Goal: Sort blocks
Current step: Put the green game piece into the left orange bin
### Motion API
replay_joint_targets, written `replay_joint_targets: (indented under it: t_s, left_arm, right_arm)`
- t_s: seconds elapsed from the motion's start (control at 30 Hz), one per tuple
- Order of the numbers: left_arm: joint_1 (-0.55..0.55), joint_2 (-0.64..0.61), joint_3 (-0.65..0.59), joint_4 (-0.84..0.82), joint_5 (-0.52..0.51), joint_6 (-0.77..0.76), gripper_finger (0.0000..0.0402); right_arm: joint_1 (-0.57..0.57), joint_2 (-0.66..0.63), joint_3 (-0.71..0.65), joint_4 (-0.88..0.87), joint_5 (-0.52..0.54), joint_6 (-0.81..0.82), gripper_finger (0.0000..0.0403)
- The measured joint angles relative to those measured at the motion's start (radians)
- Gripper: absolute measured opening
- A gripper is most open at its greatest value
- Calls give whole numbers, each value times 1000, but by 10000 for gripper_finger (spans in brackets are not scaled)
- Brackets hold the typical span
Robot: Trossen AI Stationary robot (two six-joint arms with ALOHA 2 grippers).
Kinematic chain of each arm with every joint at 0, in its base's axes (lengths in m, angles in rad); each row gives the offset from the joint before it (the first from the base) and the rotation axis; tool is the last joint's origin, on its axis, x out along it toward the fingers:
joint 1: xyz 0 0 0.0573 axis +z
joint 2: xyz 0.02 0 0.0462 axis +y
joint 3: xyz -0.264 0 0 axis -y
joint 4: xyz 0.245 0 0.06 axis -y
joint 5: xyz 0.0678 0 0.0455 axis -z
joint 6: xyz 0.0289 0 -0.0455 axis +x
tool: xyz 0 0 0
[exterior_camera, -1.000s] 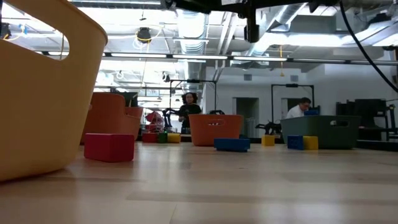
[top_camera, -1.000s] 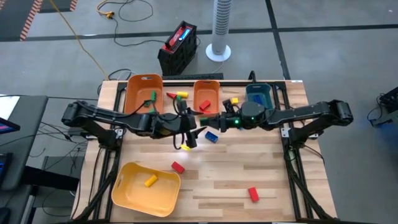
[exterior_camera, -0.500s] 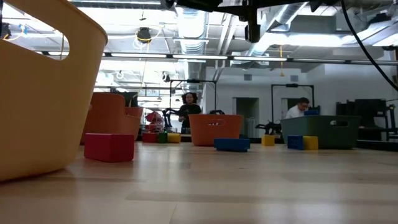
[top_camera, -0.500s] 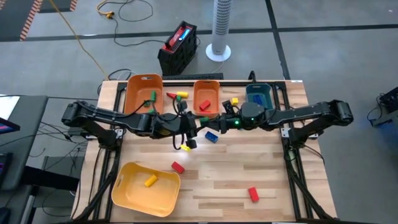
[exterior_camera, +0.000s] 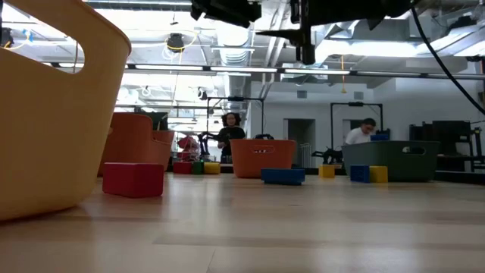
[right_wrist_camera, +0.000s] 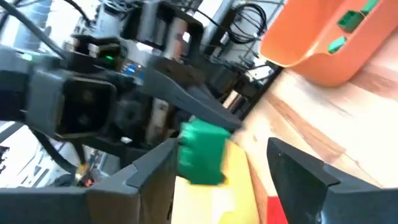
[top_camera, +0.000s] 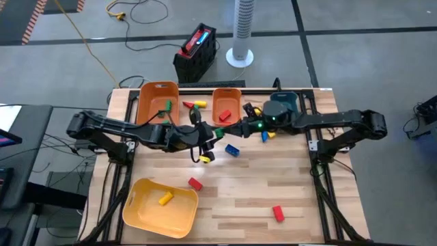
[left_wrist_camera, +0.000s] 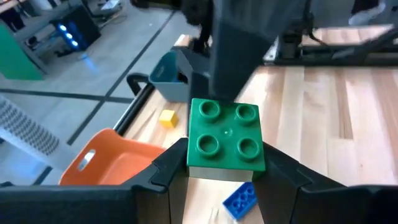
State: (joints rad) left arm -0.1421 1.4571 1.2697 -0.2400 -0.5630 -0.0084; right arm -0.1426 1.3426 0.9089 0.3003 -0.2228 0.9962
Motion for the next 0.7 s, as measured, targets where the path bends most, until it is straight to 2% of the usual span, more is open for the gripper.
replay_joint_targets:
  t_s: [0.2,0.37,0.53,0.7]
  left_arm:
    - [2,-60,0,-88,-50,-30,135]
    - [2,-131,1,-314,-58,-107,135]
    - [35,-205,1,-605,-54,-299,135]
    - [176,-232,1,-934,-41,-595,135]
  right_arm:
    - [-24,-4,0,-38,-52,-25,265]
    - [-64,-54,-1,-111,-68,-54,266]
    - [-97,-139,-1,-310,-62,-128,266]
    - [-86,-190,-1,-463,23,-191,266]
